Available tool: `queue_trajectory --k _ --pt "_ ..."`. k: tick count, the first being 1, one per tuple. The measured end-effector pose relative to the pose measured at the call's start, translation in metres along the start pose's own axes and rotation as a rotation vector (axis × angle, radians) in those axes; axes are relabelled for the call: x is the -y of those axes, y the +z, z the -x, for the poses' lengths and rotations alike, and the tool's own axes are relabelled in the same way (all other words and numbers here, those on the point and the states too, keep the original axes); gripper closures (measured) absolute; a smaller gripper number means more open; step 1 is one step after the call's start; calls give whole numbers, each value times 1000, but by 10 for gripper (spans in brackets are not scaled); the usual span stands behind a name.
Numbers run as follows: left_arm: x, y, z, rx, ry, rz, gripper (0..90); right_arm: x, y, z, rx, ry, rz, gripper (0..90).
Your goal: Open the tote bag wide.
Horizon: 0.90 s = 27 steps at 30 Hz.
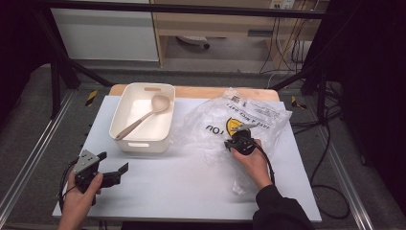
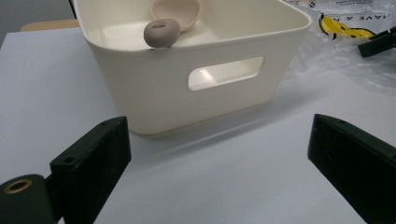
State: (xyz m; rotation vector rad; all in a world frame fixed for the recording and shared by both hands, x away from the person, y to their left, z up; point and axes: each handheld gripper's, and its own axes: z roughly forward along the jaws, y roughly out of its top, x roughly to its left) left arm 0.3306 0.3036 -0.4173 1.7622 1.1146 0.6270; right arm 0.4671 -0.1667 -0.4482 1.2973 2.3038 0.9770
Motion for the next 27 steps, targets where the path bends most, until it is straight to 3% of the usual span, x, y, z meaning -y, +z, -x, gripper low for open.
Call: queue_trajectory --k 6,15,18,24,27 --pt "0 0 0 1 0 1 55 -2 -5 -3 5 -4 30 897" --pt "-3 -3 3 12 10 15 60 -8 -20 -9 -1 -3 69 900" --pt "-8 -5 6 36 -13 31 60 -12 -27 -10 -1 -4 96 900" --pt "-26 -6 25 98 -20 57 67 -17 -35 -13 -6 -15 113 900" --pt "-32 0 44 129 10 56 96 -17 -34 -16 -11 -16 111 900"
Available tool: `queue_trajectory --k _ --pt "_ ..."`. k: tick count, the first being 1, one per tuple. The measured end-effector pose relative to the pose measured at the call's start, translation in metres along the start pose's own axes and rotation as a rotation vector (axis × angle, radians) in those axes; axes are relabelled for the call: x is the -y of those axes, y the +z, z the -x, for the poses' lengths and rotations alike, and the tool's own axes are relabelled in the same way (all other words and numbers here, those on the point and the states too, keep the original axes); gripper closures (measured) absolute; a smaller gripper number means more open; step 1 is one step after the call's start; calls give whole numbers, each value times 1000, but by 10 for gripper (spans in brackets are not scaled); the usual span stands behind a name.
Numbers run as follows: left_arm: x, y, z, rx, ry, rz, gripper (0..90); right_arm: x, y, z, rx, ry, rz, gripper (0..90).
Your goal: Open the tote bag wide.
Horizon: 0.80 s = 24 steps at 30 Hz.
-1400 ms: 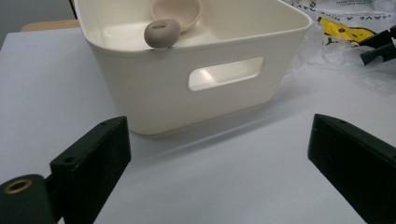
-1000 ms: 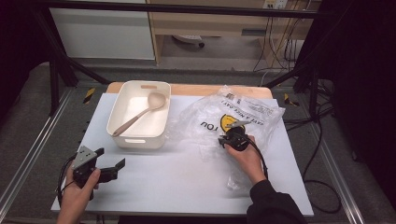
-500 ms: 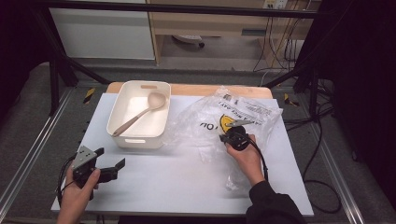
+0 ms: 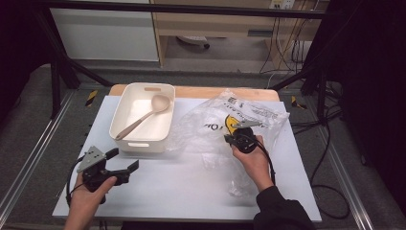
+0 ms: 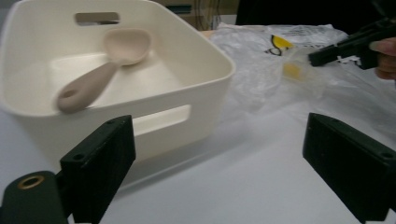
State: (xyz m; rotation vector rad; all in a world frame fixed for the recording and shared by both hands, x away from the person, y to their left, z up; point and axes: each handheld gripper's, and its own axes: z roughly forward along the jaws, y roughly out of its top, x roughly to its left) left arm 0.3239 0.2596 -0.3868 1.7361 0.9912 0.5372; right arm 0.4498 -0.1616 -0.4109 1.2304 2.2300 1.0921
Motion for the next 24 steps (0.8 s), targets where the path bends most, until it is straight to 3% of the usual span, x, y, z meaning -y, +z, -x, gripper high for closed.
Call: queue_trajectory --k 4,10,14,24 --pt "-4 20 28 55 35 -18 173 -1 -2 -4 -3 2 -9 900" --pt "-2 62 72 120 134 -82 287 -2 -7 -10 -1 6 -27 900" --pt "0 85 92 169 138 -108 361 -3 -12 -12 -6 0 -20 900" --pt "0 139 122 197 178 -136 580 -8 -21 -13 -7 -9 -1 900"
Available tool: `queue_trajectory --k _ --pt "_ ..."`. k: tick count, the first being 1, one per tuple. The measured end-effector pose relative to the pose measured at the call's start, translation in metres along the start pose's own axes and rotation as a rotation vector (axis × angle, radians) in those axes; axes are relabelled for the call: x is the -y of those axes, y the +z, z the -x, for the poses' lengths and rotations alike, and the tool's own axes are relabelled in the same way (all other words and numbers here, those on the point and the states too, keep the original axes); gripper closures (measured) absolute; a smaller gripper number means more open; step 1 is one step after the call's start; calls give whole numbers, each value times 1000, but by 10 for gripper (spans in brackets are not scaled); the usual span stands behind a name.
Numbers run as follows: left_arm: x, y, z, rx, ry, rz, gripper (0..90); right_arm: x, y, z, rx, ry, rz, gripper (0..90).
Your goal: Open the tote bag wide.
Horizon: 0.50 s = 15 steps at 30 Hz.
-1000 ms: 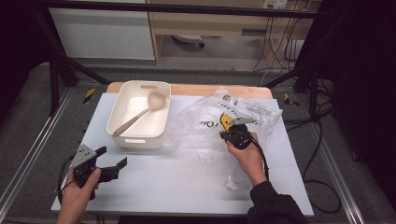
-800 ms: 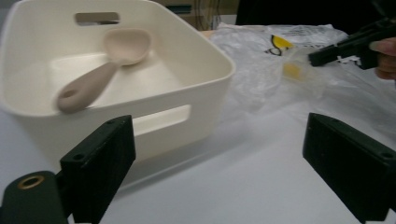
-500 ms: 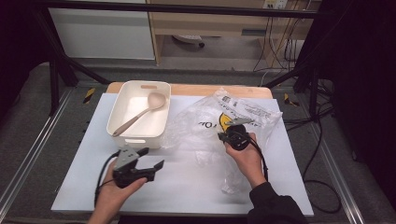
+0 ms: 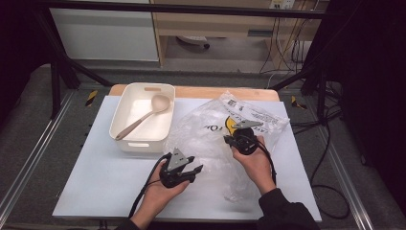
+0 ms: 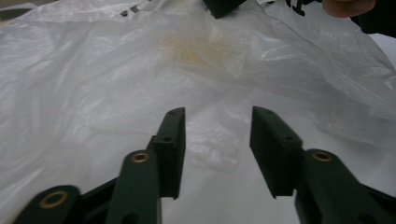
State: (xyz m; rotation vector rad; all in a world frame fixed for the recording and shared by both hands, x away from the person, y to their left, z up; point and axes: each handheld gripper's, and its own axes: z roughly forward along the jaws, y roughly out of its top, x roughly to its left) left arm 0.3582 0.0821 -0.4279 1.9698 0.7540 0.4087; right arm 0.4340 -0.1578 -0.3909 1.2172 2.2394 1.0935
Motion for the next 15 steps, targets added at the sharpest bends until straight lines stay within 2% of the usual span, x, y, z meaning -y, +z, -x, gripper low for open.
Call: queue_trajectory --k 4,6,12,15 --pt "-3 20 0 18 3 -22 684 -3 -4 0 0 2 7 900" --pt "-2 30 -2 14 9 -36 723 -4 -5 0 -2 -3 7 900" --pt "-4 49 -10 18 -29 -48 836 -7 -8 -1 -8 -13 3 900" --pt "-6 56 -13 8 -28 -59 873 -8 -8 -2 -12 -11 3 900"
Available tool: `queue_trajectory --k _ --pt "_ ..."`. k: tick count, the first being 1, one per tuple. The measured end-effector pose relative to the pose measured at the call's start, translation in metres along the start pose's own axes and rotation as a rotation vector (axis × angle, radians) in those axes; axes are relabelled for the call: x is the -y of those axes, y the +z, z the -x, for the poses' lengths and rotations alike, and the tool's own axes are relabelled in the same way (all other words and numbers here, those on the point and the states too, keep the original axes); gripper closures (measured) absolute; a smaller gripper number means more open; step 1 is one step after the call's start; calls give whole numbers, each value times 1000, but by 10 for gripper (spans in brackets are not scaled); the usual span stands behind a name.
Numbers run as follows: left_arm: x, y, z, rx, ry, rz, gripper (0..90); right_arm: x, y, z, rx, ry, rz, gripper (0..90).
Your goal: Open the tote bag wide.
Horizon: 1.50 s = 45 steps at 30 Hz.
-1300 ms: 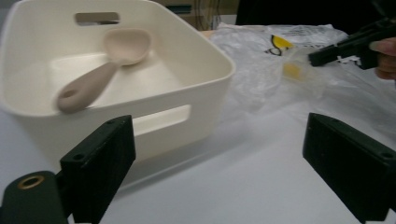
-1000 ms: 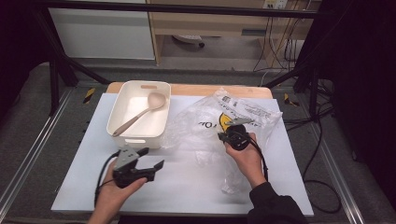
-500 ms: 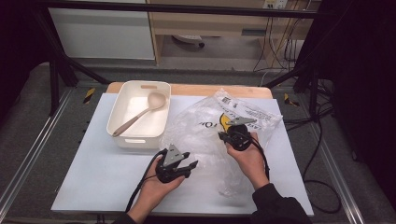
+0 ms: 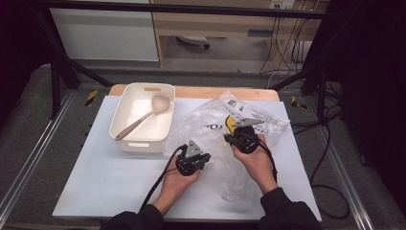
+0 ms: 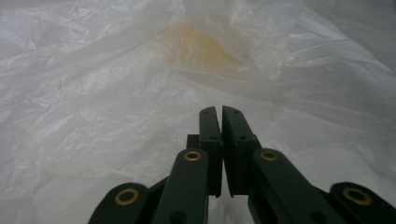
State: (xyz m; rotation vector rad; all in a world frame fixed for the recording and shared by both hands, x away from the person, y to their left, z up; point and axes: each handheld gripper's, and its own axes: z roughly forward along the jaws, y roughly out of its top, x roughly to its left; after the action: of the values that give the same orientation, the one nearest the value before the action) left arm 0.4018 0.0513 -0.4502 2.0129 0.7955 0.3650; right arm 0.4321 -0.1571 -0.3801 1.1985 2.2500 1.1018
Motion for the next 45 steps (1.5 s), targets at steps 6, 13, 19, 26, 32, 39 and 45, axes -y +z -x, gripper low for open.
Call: queue_trajectory --k 6,13,19,26,32,39,45 --pt "-5 14 -1 -3 2 -51 897 -1 -1 0 -1 1 -5 900" --pt "-5 24 3 -19 44 -113 899 -7 -1 3 1 7 6 900" --pt "-5 25 4 -20 58 -123 900 -16 -2 7 12 8 21 900" --pt "-5 25 5 -22 59 -122 900 -30 -4 14 33 18 48 900" --pt "-5 25 5 -25 62 -121 900 -42 -4 19 43 25 62 900" --pt "-4 25 7 -33 71 -121 900 -52 -2 25 42 57 80 900" --pt "-4 26 7 -35 72 -120 900 -60 -1 28 40 70 84 900"
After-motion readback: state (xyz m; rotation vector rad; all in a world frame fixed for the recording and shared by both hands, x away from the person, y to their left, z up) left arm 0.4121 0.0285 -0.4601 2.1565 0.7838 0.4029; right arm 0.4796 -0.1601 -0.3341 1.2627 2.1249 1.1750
